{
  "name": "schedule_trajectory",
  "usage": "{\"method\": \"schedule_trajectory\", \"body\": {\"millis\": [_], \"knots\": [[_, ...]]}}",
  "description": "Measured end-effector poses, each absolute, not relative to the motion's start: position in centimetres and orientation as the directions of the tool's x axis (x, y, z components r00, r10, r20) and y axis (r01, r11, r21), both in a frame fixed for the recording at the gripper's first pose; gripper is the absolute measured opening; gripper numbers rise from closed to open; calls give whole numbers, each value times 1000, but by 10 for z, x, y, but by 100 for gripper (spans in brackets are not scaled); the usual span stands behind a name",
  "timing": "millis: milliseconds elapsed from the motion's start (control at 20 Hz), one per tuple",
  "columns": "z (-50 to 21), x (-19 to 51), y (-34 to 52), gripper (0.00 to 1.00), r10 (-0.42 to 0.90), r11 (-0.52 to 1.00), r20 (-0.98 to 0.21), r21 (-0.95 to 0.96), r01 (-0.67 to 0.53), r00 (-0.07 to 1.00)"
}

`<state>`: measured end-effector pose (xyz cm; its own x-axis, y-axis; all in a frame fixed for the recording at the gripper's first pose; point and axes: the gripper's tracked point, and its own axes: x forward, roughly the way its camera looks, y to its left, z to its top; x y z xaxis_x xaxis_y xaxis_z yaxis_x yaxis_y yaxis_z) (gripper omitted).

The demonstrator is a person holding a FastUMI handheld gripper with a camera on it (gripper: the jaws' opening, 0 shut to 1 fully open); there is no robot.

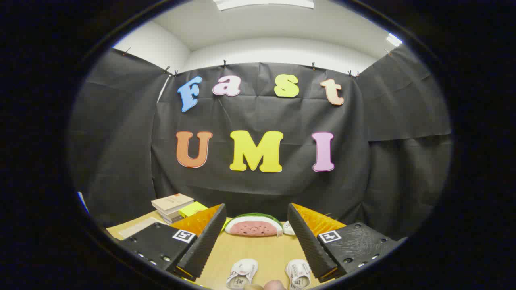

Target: Open the storage box then place both shoes into the box .Put the left shoe in first, then the right shoe, with the right side of both shoes facing outward in a uniform manner.

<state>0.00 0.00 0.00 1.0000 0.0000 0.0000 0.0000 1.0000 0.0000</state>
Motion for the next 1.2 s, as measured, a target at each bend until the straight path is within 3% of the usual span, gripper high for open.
{"method": "schedule_trajectory", "body": {"millis": [800,1200], "knots": [[-12,2,-26,95,-24,999,-37,42,26,999],[-39,10,7,95,118,992,-86,53,-114,989]]}}
